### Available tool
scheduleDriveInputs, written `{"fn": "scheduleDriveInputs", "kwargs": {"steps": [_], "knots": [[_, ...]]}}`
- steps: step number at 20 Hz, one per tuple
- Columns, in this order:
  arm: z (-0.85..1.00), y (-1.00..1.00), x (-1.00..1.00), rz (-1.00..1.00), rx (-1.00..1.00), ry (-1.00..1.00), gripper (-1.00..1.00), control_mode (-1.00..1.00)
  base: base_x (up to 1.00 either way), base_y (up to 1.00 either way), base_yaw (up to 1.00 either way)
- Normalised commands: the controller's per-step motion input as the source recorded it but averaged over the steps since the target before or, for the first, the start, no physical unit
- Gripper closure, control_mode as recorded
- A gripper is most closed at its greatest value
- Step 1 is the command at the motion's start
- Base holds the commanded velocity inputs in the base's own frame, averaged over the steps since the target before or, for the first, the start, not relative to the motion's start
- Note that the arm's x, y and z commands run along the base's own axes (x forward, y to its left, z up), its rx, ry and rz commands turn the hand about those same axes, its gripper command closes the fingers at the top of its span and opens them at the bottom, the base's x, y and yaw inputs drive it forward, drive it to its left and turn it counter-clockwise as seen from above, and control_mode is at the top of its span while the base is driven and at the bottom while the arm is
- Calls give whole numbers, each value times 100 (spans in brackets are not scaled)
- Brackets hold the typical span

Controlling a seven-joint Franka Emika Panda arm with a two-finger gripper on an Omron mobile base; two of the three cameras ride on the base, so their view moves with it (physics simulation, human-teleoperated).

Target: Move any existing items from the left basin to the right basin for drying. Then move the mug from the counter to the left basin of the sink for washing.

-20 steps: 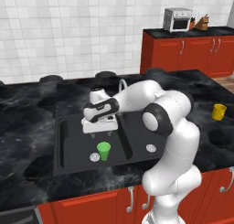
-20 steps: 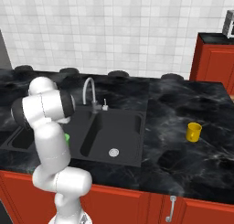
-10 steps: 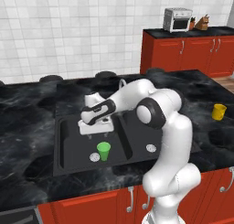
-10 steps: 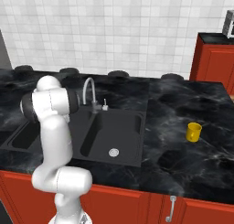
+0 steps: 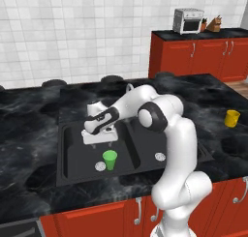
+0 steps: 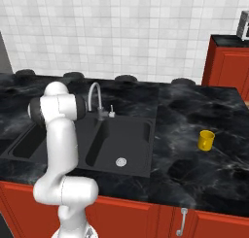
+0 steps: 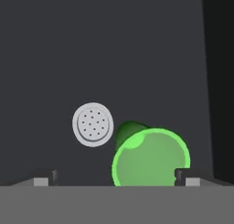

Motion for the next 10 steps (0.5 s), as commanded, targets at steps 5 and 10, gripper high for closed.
{"fn": "scheduleDriveInputs", "kwargs": {"steps": [5, 10], "knots": [[-12, 2, 0, -3, 0, 0, -100, -100, 0, 0, 0], [-16, 2, 0, -3, 0, 0, -100, -100, 0, 0, 0]]}}
